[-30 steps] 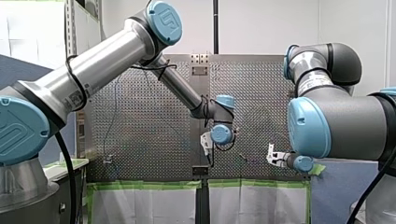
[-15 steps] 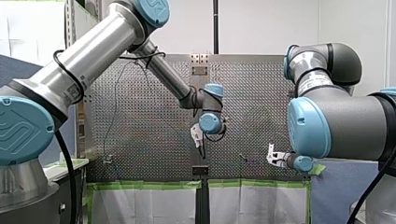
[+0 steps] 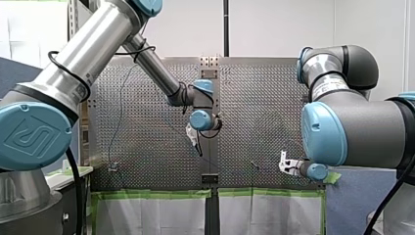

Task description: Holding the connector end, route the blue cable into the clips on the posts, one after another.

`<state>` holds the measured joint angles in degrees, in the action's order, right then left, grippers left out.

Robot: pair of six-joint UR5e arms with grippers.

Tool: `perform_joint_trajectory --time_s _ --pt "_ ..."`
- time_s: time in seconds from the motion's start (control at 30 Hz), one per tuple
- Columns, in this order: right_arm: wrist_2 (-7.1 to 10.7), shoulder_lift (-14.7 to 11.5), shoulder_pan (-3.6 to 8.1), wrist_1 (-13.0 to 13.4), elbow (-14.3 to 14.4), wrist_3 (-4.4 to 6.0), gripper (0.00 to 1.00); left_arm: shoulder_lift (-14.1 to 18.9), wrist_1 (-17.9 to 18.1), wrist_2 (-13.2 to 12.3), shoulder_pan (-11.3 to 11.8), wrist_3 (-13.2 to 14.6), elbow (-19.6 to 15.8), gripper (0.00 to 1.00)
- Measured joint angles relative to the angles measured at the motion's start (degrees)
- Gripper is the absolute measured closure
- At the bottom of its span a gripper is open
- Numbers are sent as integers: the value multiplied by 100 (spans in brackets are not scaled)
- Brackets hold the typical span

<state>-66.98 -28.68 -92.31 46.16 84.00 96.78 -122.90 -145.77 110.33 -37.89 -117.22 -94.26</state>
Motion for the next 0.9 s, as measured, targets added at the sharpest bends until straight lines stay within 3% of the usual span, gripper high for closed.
perform_joint_trajectory --time_s 0.17,0.5,0.67,0.9 --pt "0 1 -1 0 0 0 100 290 4 -145 71 12 -288 0" --pt "-68 -1 1 -46 1 -65 100 834 -2 -160 56 19 -833 0" --pt "-211 -21 45 -248 5 -283 100 1120 -19 -155 51 23 -1119 0" --pt "-235 -223 91 -462 110 -600 100 1502 -51 -143 42 30 -1501 0"
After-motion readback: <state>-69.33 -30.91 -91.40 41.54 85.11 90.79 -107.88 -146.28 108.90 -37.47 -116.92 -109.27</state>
